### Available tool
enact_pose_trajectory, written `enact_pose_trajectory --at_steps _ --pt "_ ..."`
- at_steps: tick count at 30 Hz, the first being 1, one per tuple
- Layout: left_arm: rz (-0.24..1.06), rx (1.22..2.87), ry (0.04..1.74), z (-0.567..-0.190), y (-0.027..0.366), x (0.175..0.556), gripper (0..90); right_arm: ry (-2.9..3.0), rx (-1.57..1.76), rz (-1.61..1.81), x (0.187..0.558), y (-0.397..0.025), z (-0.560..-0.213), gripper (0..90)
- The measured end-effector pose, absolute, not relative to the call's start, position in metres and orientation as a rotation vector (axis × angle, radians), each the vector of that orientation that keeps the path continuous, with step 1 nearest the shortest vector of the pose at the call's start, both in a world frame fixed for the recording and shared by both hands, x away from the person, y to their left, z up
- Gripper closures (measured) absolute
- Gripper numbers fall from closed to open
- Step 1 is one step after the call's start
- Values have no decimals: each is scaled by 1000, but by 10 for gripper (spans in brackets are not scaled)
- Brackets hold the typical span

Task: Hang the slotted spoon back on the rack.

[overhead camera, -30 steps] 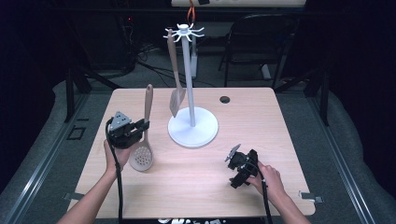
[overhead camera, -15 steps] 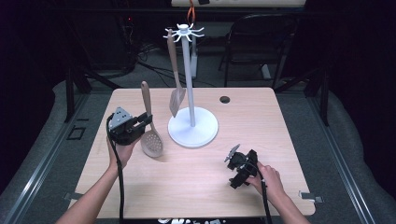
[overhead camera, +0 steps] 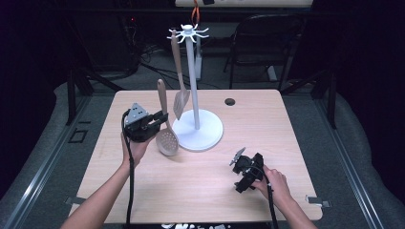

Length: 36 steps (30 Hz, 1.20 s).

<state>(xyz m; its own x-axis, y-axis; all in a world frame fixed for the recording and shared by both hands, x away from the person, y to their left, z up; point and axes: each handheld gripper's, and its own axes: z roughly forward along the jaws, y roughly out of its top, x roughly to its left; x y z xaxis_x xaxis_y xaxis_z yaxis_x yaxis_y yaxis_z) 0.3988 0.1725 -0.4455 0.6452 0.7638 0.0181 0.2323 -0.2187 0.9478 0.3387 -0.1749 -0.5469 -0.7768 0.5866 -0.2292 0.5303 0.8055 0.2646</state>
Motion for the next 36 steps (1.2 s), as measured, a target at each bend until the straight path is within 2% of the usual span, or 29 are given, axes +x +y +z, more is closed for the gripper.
enact_pose_trajectory --at_steps 28,36 --pt "602 1760 759 -376 143 426 765 2707 845 262 339 -175 -547 63" --pt "601 1762 759 -366 138 434 765 2697 850 265 339 -176 -547 63"
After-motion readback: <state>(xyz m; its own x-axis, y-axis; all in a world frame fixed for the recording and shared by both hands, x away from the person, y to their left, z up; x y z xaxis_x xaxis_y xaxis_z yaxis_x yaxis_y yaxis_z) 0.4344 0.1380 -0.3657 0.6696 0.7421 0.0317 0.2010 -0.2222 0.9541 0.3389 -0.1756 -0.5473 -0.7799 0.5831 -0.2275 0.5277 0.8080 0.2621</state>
